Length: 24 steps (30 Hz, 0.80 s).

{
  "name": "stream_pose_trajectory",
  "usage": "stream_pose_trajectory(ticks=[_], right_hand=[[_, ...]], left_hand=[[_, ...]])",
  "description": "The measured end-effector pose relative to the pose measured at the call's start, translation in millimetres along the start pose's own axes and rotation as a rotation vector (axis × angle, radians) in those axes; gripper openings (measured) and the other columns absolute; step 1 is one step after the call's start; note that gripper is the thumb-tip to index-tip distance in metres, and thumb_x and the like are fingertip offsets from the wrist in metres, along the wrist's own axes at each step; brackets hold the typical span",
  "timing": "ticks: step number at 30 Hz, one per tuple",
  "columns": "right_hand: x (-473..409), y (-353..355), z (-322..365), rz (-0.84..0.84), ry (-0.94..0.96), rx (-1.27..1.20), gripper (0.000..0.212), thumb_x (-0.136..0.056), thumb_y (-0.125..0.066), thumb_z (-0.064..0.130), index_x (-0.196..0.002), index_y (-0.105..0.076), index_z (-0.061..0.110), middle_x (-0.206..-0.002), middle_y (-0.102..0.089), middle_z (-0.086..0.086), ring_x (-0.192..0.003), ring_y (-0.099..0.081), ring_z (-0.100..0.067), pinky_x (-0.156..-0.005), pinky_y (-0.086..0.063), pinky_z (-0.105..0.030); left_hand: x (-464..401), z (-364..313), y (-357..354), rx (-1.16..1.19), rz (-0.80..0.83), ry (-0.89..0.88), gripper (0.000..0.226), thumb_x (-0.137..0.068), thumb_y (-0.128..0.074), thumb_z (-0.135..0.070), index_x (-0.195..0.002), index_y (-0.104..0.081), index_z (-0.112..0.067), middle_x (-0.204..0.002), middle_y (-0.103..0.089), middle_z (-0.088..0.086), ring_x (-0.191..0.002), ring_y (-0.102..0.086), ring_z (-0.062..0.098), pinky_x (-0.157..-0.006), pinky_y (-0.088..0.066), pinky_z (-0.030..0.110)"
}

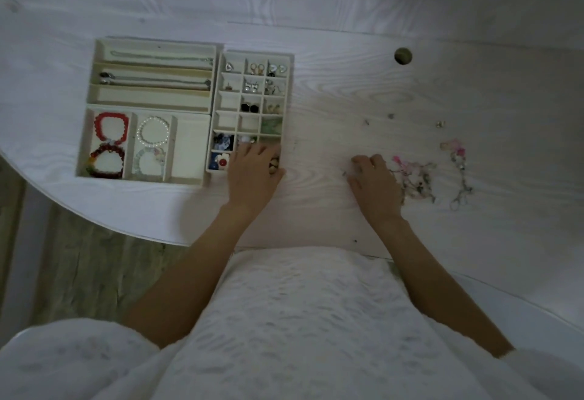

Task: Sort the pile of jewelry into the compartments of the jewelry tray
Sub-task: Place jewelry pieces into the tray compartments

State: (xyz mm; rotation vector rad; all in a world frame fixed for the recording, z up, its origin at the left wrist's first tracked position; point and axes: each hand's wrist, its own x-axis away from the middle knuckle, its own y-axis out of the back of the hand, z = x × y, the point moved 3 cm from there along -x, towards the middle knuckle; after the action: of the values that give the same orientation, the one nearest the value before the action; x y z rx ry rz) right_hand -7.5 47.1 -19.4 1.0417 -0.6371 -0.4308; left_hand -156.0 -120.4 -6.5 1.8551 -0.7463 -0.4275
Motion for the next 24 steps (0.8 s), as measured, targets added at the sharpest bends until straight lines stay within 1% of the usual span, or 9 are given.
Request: stream_pose_trajectory(ticks=[3,7,9,11,13,14,16,20,24], right_hand=[[-13,3,3,-0.011,0.035,-0.034,0.031,-0.09,-0.055,0.012,-0.12,-0.054,0.006,-0.114,-0.049,-0.016,-0.094,-0.053,-0.031,-0.073,-0.045,-0.037],[-13,10,6,-0.062,0.141,0.053,0.039,-0.082,-0.058,0.001,-0.12,-0.057,0.008,-0.108,-0.053,-0.016,-0.093,-0.052,-0.031,-0.069,-0.043,-0.037],[-8,11,10,-0.099,0.229,0.028,0.032,-0.077,-0.062,-0.005,-0.107,-0.064,0.006,-0.097,-0.059,-0.016,-0.087,-0.055,-0.032,-0.068,-0.046,-0.038],[-4,7,12,-0.137,0.284,0.048,0.02,-0.073,-0.068,-0.005,-0.09,-0.067,0.006,-0.082,-0.063,-0.013,-0.078,-0.057,-0.032,-0.068,-0.048,-0.035],[-6,2,11,-0.142,0.284,0.066,0.009,-0.075,-0.07,0.0,-0.079,-0.067,0.008,-0.074,-0.063,-0.011,-0.074,-0.057,-0.031,-0.061,-0.04,-0.028],[-9,1,11,-0.128,0.27,0.066,0.006,-0.078,-0.069,0.002,-0.078,-0.067,0.008,-0.074,-0.064,-0.01,-0.075,-0.057,-0.031,-0.06,-0.035,-0.026],[-13,-2,11,-0.092,0.267,0.055,0.004,-0.083,-0.065,0.006,-0.082,-0.068,0.008,-0.078,-0.064,-0.01,-0.08,-0.055,-0.029,-0.062,-0.031,-0.026],[-18,-1,14,-0.118,0.356,0.062,0.003,-0.081,-0.067,0.004,-0.08,-0.066,0.006,-0.074,-0.064,-0.01,-0.072,-0.057,-0.029,-0.059,-0.032,-0.025],[-25,-3,19,-0.071,0.429,0.063,0.006,-0.082,-0.068,0.008,-0.078,-0.063,0.006,-0.075,-0.062,-0.008,-0.069,-0.055,-0.025,-0.056,-0.037,-0.026]], left_hand=[[4,-2,-2,-0.015,-0.013,-0.002,0.035,-0.072,-0.077,-0.018,-0.106,-0.068,-0.015,-0.092,-0.067,0.007,-0.094,-0.056,0.035,-0.076,-0.042,0.039],[4,-5,-4,-0.022,-0.026,0.015,0.036,-0.071,-0.077,-0.015,-0.106,-0.069,-0.013,-0.09,-0.066,0.01,-0.09,-0.056,0.035,-0.075,-0.043,0.039],[4,-6,-4,-0.028,-0.029,0.028,0.037,-0.071,-0.077,-0.014,-0.107,-0.069,-0.012,-0.089,-0.066,0.011,-0.088,-0.056,0.035,-0.074,-0.044,0.039],[3,-7,-4,-0.041,-0.026,0.033,0.038,-0.071,-0.077,-0.015,-0.108,-0.069,-0.012,-0.089,-0.066,0.01,-0.088,-0.056,0.034,-0.075,-0.043,0.038],[4,-8,-5,-0.05,-0.028,0.036,0.038,-0.071,-0.077,-0.015,-0.109,-0.069,-0.012,-0.09,-0.067,0.009,-0.088,-0.056,0.033,-0.075,-0.044,0.038],[4,-9,-5,-0.052,-0.03,0.036,0.038,-0.071,-0.077,-0.015,-0.108,-0.069,-0.012,-0.09,-0.067,0.009,-0.088,-0.056,0.034,-0.074,-0.044,0.038],[4,-8,-5,-0.053,-0.036,0.046,0.038,-0.07,-0.078,-0.015,-0.106,-0.07,-0.012,-0.092,-0.067,0.009,-0.088,-0.057,0.034,-0.073,-0.044,0.038],[6,-10,-7,-0.028,-0.04,0.057,0.038,-0.068,-0.078,-0.012,-0.105,-0.071,-0.011,-0.095,-0.067,0.011,-0.092,-0.058,0.038,-0.074,-0.046,0.041],[8,-9,-8,-0.004,-0.04,0.081,0.037,-0.071,-0.076,-0.011,-0.107,-0.07,-0.012,-0.101,-0.067,0.012,-0.096,-0.058,0.04,-0.077,-0.048,0.046]])
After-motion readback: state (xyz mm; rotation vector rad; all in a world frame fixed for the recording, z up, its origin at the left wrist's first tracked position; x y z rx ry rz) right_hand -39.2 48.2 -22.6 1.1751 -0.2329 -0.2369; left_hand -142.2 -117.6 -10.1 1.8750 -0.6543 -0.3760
